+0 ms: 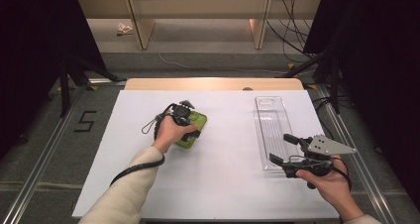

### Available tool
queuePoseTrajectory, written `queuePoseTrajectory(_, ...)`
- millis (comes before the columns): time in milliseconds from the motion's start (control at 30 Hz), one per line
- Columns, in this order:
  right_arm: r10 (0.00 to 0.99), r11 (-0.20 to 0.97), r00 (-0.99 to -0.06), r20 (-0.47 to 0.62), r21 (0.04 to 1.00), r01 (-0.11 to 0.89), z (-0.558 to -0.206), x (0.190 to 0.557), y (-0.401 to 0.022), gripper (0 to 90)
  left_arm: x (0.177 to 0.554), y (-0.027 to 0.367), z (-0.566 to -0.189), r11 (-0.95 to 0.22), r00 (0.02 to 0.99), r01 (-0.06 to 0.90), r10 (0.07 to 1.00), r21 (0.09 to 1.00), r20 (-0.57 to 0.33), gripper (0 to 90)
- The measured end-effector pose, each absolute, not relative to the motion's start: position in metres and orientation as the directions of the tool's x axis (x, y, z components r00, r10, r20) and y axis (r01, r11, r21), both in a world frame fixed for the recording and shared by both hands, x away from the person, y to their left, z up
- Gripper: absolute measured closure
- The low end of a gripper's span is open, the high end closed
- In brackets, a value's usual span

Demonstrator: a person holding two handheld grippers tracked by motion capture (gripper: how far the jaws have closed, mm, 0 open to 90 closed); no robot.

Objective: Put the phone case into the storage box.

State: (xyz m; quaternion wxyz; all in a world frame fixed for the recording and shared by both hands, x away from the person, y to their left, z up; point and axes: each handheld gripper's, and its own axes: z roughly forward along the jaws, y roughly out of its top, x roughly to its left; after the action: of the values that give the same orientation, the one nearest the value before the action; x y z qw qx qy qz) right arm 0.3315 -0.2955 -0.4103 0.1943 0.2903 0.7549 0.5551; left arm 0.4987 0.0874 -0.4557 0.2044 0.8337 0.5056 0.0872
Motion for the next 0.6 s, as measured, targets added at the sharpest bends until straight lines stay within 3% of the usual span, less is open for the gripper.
queuePoseTrajectory(600, 0.654, 0.214, -0.756, 0.030, 0.951, 0.223, -0.4103, 0.3315, -0.2954, 15.9, 0.5045, 0.0821, -0.4626, -0.440, 0.479, 0.829, 0.877, 0.345, -0.033, 9.8)
